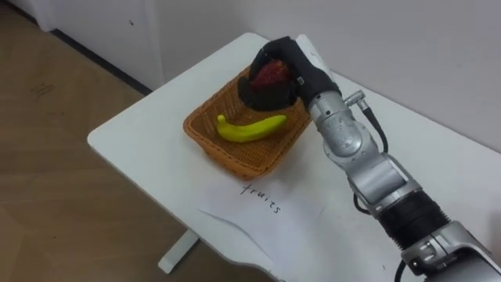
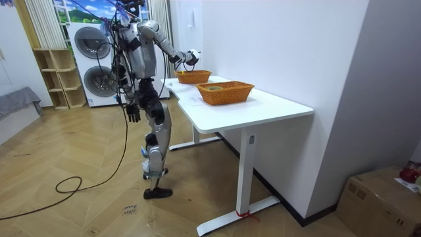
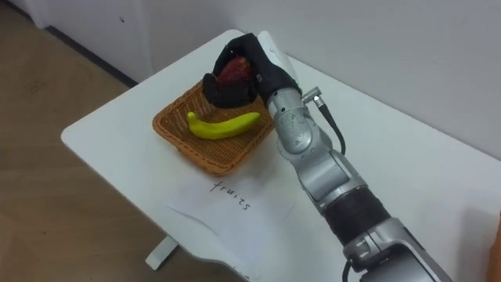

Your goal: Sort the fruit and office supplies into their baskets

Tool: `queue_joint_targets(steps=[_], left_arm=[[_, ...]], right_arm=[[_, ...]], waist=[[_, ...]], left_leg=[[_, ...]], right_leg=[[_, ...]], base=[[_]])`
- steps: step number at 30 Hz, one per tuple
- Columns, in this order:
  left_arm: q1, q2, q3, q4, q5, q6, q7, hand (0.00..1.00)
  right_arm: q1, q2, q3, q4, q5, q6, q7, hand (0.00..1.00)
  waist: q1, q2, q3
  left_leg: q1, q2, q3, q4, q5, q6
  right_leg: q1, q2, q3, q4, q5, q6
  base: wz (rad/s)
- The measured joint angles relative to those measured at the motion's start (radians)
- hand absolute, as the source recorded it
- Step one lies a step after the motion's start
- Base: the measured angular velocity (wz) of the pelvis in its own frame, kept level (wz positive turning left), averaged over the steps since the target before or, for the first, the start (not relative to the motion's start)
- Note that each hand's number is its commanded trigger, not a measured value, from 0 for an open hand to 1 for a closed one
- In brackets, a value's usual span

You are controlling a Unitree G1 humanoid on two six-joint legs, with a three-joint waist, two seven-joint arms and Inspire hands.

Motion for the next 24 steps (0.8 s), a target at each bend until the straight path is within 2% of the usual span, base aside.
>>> queue_joint_targets(steps=[7, 13, 21, 24], left_arm=[[-0.006, 0.004, -0.001, 0.001, 0.0, 0.001, -0.013, 0.0], [0.0, 0.022, 0.0, 0.001, 0.025, 0.001, -0.024, 0.0], [0.0, 0.024, 0.001, 0.0, 0.06, 0.0, -0.026, 0.0], [0.001, 0.024, 0.002, 0.0, 0.085, 0.0, -0.04, 0.0]], right_arm=[[0.0, 0.001, 0.0, 0.0, -0.011, 0.018, 0.008, 1.0], [0.0, 0.001, 0.0, 0.005, -0.008, 0.019, 0.023, 1.0], [0.001, 0.0, 0.0, 0.038, -0.008, 0.018, 0.035, 1.0], [0.001, -0.001, 0.0, 0.046, -0.008, 0.019, 0.038, 1.0]], waist=[[0.0, 0.003, -0.0023], [0.002, -0.002, -0.0065], [0.02, -0.011, -0.014], [0.021, -0.011, -0.0138]], left_leg=[[-0.003, -0.001, 0.001, 0.014, -0.001, 0.001], [0.003, -0.002, -0.001, 0.014, -0.001, 0.001], [0.006, -0.002, 0.001, 0.015, -0.001, 0.001], [0.006, -0.002, 0.002, 0.015, -0.001, 0.001]], right_leg=[[0.001, -0.001, 0.001, 0.002, 0.0, 0.0], [0.01, 0.0, 0.002, 0.001, 0.0, 0.0], [0.016, 0.002, 0.001, -0.002, 0.0, 0.0], [0.016, 0.002, 0.001, -0.002, 0.0, 0.0]], base=[[0.0], [0.0], [0.0], [0.0]])
